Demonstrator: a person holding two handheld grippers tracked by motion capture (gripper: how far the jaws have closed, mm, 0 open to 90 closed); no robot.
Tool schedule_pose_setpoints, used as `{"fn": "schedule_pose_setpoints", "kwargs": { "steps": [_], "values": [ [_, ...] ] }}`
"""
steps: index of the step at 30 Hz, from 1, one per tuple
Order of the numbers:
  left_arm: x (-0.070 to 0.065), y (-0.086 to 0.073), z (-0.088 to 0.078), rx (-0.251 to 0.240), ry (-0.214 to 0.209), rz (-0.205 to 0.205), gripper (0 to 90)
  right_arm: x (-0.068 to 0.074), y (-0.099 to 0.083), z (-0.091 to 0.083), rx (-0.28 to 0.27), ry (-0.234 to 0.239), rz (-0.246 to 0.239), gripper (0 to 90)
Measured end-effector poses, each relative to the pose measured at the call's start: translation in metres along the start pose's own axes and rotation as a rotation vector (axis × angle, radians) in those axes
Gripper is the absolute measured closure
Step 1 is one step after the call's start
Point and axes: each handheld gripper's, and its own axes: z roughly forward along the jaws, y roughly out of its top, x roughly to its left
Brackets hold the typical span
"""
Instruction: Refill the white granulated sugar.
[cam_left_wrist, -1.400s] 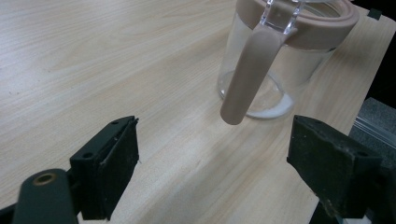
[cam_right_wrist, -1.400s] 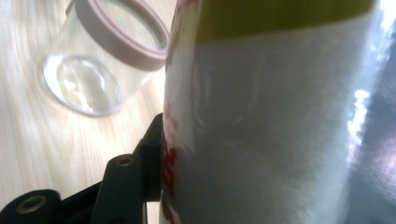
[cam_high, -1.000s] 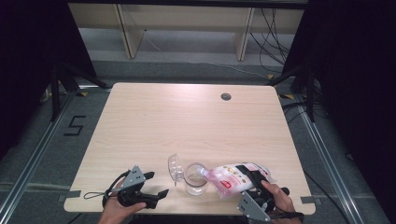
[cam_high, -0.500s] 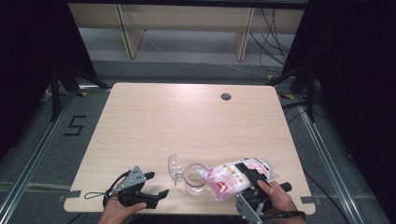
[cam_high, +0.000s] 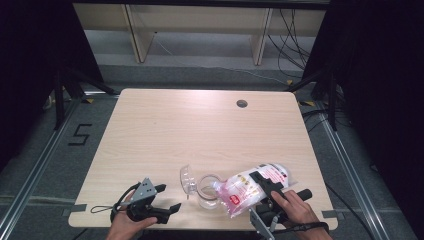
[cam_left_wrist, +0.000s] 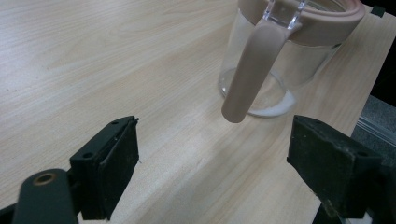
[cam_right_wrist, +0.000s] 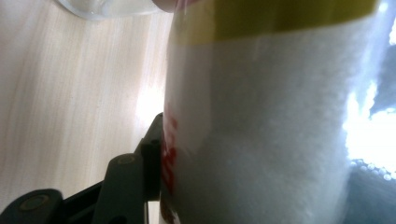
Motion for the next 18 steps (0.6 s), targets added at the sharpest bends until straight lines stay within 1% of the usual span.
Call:
{"fn": "schedule_pose_setpoints", "kwargs": {
  "steps": [1,2,3,4,6,7,9,12,13,14,15,16,17,18],
  "values": [
    [0.0,0.0,0.0,0.0,0.001,0.0,15.9,0.0022,0.0001,-0.0002,0.008,-0.006,0.024,50.8],
    [-0.0001,0.0,-0.0001,-0.001,0.004,0.002,15.9,0.0007,0.0008,-0.0001,0.014,0.002,-0.001,50.8],
    [-0.0004,-0.0002,-0.0002,-0.002,0.005,-0.001,15.9,-0.0013,0.0017,0.0013,-0.002,-0.009,-0.041,50.8],
    [-0.0005,-0.0002,-0.0004,-0.003,0.005,0.0,15.8,-0.0014,0.0021,0.0014,0.001,-0.006,-0.051,50.8],
    [-0.0003,0.0,-0.0005,-0.004,0.005,0.002,15.9,0.0009,0.0033,0.0018,0.015,-0.004,-0.035,50.9],
    [0.0002,0.0002,-0.0005,-0.003,0.004,0.011,15.8,-0.0023,0.0039,0.0026,-0.003,-0.019,-0.079,50.9],
    [-0.0007,-0.0001,0.0008,-0.008,0.005,0.0,15.8,-0.0031,0.004,0.003,-0.002,-0.019,-0.085,51.0],
    [-0.0008,0.0003,0.0006,-0.009,0.001,0.001,15.8,-0.004,0.0041,0.0042,0.003,-0.019,-0.097,51.1],
    [-0.0002,0.0004,-0.0001,-0.003,0.002,0.008,15.8,-0.0038,0.0036,0.0045,0.004,-0.018,-0.091,51.1],
    [-0.0005,0.0002,-0.0004,-0.004,0.004,-0.001,15.9,-0.0044,0.0037,0.0046,0.002,-0.021,-0.103,51.1],
    [0.0005,0.0005,-0.0005,-0.004,0.004,0.012,15.9,-0.0046,0.0038,0.0048,0.005,-0.02,-0.108,51.1],
    [0.0015,0.0008,-0.0006,-0.003,0.003,0.024,15.9,-0.0031,0.0037,0.0046,0.018,-0.013,-0.088,51.2],
    [0.0011,0.0007,-0.0007,-0.004,0.004,0.016,15.9,-0.0023,0.0039,0.0043,0.027,-0.01,-0.082,51.2],
    [0.0009,0.0007,-0.0008,-0.004,0.005,0.016,15.9,-0.0029,0.0043,0.0043,0.026,-0.014,-0.088,51.2]
  ]
}}
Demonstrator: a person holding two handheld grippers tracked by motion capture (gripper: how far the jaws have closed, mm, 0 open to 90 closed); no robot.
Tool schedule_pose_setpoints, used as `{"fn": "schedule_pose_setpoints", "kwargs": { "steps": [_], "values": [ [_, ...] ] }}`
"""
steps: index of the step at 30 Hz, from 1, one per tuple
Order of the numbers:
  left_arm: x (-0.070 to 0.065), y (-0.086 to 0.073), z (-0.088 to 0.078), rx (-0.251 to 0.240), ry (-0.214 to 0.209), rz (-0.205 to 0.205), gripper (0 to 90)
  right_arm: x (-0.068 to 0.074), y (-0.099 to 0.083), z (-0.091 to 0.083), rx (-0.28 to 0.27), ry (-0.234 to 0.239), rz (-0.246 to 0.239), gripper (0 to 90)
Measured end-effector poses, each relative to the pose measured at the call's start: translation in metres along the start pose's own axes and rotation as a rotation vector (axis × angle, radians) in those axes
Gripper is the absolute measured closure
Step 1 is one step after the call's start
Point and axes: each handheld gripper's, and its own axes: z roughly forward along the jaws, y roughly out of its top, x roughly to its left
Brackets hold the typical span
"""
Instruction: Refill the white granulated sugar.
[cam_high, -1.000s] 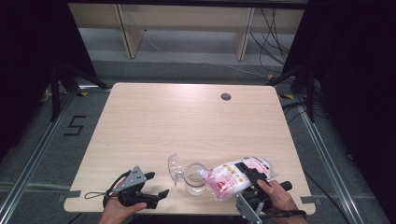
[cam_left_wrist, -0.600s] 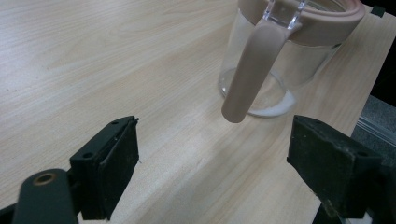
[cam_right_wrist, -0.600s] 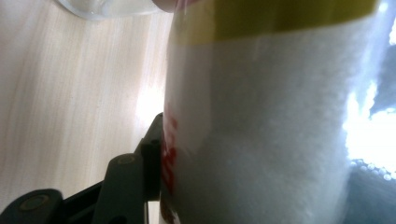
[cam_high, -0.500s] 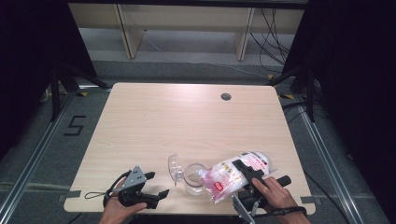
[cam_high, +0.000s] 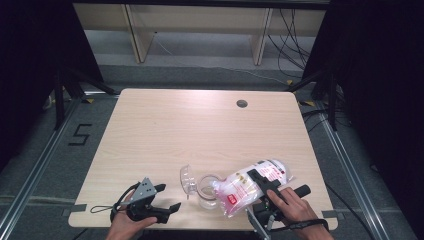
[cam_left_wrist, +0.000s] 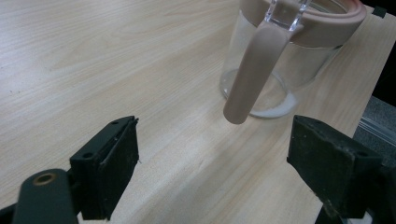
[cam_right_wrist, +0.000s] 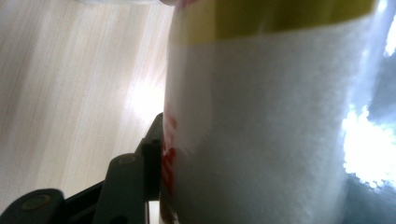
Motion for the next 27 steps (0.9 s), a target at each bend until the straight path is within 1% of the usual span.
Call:
{"fn": "schedule_pose_setpoints", "kwargs": {
  "steps": [1,2,3,4,5,6,7,9,11,12,15,16,17,18,19,22,24,25,26,27],
  "values": [
    [0.0001,0.0001,0.0,0.001,-0.001,0.004,15.8,-0.0034,0.0006,0.0004,-0.015,-0.015,-0.044,51.3],
    [0.0002,0.0001,0.0002,0.002,-0.002,0.007,15.9,-0.0035,0.0008,0.0003,-0.014,-0.015,-0.046,51.3],
    [0.0,0.0002,0.0002,0.001,-0.003,0.007,15.8,-0.0041,0.0014,0.0003,-0.015,-0.013,-0.059,51.3],
    [-0.0015,-0.0003,0.0003,-0.001,-0.001,-0.017,15.9,-0.0018,0.0014,0.0,-0.001,0.0,-0.027,51.3],
    [-0.0009,-0.0002,-0.0001,0.0,0.001,-0.01,15.9,-0.0012,0.0016,0.0,0.002,-0.001,-0.018,51.4],
    [-0.0006,-0.0001,-0.0003,-0.002,0.0,-0.007,15.9,-0.0031,0.0021,0.0002,-0.004,-0.005,-0.043,51.4],
    [0.0002,0.0001,-0.0003,-0.003,0.0,0.001,15.9,-0.0032,0.0023,0.0,-0.002,-0.006,-0.042,51.4],
    [0.0005,0.0002,-0.0004,-0.003,0.0,0.004,15.9,-0.0051,0.0027,0.0005,-0.014,-0.016,-0.072,51.4],
    [0.0001,0.0003,-0.0005,-0.003,0.0,0.005,15.8,-0.0045,0.0024,0.0003,-0.01,-0.014,-0.065,51.5],
    [0.0,0.0003,-0.0003,-0.002,-0.002,0.005,15.8,-0.003,0.0022,-0.0002,0.002,-0.004,-0.046,51.5],
    [0.0003,0.0002,0.0007,-0.002,-0.005,0.009,15.8,-0.0033,0.002,-0.0003,-0.002,-0.006,-0.054,51.6],
    [0.0002,0.0002,0.0007,-0.002,-0.005,0.009,15.9,-0.0014,0.0018,-0.0015,0.013,-0.004,-0.032,51.6],
    [0.0003,0.0002,0.0006,-0.003,-0.006,0.011,15.8,-0.0032,0.002,-0.0008,-0.001,-0.006,-0.056,51.6],
    [0.0004,0.0002,0.0004,-0.002,-0.005,0.011,15.9,-0.0024,0.0018,-0.0012,0.003,-0.004,-0.045,51.6],
    [0.0003,0.0002,0.0004,-0.003,-0.004,0.006,15.9,-0.0008,0.0016,-0.0022,0.014,-0.003,-0.024,51.6],
    [0.0004,0.0006,-0.0005,-0.005,0.006,0.006,15.9,-0.0012,0.0016,-0.0018,0.01,-0.007,-0.037,51.7],
    [0.0008,0.0005,-0.0002,-0.007,0.001,0.006,15.9,-0.0031,0.002,-0.0014,-0.001,-0.012,-0.064,51.7],
    [0.0007,0.0004,0.0002,-0.011,-0.001,0.005,15.9,-0.0032,0.0019,-0.0017,-0.003,-0.014,-0.062,51.7],
    [0.0005,0.0004,0.0002,-0.01,-0.001,0.005,15.9,-0.0019,0.0017,-0.0023,0.004,-0.011,-0.041,51.7],
    [0.0003,0.0004,0.0001,-0.009,-0.002,0.006,15.9,-0.0036,0.0018,-0.0025,-0.002,-0.017,-0.057,51.8]
  ]
}}
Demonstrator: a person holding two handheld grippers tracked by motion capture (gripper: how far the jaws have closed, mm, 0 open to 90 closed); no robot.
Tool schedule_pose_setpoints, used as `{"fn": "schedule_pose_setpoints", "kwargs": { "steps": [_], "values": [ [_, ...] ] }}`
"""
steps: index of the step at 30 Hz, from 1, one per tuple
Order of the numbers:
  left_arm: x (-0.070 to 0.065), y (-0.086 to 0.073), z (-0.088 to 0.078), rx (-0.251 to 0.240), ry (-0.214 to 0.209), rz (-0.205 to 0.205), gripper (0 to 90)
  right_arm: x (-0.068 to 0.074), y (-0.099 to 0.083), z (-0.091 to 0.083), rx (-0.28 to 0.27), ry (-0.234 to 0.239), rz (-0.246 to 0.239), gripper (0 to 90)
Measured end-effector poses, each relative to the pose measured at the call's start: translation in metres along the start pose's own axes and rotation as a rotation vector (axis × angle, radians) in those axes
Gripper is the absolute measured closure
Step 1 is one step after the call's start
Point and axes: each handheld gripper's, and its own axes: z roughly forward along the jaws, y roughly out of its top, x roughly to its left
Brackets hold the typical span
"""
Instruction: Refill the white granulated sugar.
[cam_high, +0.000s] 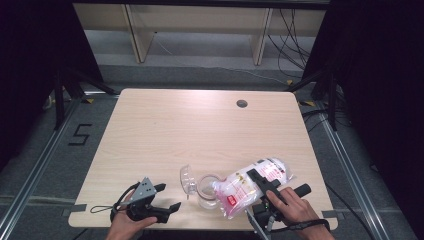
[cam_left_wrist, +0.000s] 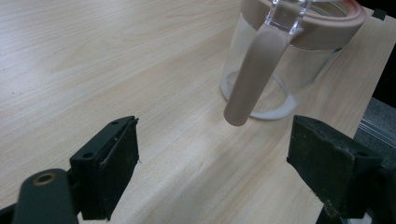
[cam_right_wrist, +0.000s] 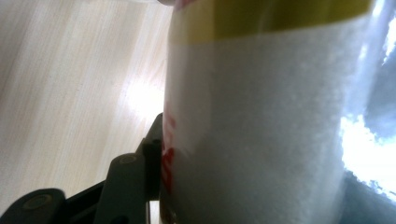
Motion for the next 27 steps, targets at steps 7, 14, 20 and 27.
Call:
{"fn": "schedule_pose_setpoints", "kwargs": {
  "steps": [7,14,20,27],
  "values": [
    [0.0002,0.0,0.0001,0.0,0.001,0.0,15.9,-0.0035,-0.0003,-0.0017,-0.001,-0.021,-0.045,51.8],
    [-0.0016,-0.0007,0.0009,0.005,0.0,-0.011,15.9,-0.0006,-0.0009,-0.0006,0.003,-0.012,-0.026,51.9],
    [-0.0016,-0.0007,0.0011,0.008,0.0,-0.011,15.9,0.0017,-0.0009,-0.0006,0.014,-0.001,-0.015,52.0],
    [-0.0021,-0.0009,0.0018,0.002,-0.003,-0.013,15.9,-0.0029,-0.0006,-0.0023,0.01,-0.019,-0.059,52.1]
  ]
}}
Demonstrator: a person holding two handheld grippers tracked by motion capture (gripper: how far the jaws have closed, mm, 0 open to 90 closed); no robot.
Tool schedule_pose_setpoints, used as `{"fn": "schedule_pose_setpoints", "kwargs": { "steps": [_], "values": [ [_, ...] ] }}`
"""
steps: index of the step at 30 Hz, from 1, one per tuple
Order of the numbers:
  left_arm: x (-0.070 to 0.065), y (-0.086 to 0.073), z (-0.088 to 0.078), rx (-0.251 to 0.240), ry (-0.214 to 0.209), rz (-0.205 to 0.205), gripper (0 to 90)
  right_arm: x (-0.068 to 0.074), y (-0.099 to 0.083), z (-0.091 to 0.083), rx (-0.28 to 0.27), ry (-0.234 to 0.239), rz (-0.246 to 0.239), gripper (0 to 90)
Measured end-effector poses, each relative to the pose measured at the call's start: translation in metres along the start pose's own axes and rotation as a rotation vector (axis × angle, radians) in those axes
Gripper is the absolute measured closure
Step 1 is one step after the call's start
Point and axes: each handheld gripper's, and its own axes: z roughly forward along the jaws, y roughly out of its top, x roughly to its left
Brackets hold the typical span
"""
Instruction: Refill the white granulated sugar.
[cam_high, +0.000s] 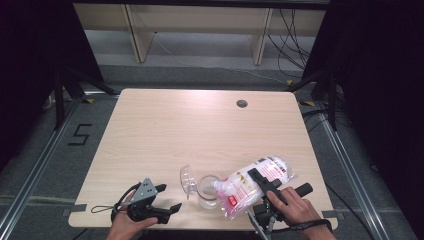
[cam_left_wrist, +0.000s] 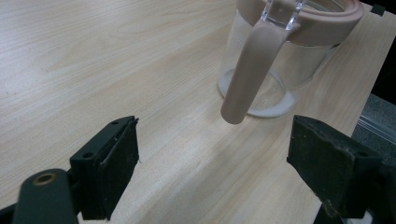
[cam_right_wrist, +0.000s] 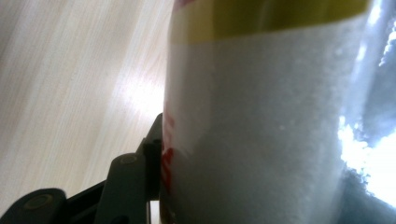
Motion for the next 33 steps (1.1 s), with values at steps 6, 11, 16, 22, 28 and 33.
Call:
{"fn": "schedule_pose_setpoints", "kwargs": {
  "steps": [6,11,16,22,28,33],
  "values": [
    [-0.0003,0.0,-0.0001,0.001,0.007,0.002,15.9,0.0022,0.0002,-0.0013,0.007,-0.011,0.016,52.1],
    [0.0,0.0,-0.0001,-0.001,0.0,-0.001,15.9,0.0003,0.0021,-0.0002,-0.001,-0.003,-0.028,52.2],
    [-0.0002,0.0002,-0.0003,0.002,0.0,-0.001,15.9,-0.0014,0.0017,0.0004,-0.013,-0.011,-0.049,52.3],
    [-0.0006,0.0003,-0.0002,0.007,0.005,0.003,15.9,-0.0015,0.0015,-0.0004,0.002,-0.01,-0.038,52.4],
    [-0.0003,0.0005,-0.0005,0.008,0.01,0.005,15.9,-0.0014,0.0012,-0.0011,-0.007,-0.024,-0.035,52.6],
    [-0.0004,0.0005,-0.0003,0.004,0.0,0.003,16.0,-0.0022,0.0018,-0.0013,-0.006,-0.024,-0.04,52.6]
  ]
}}
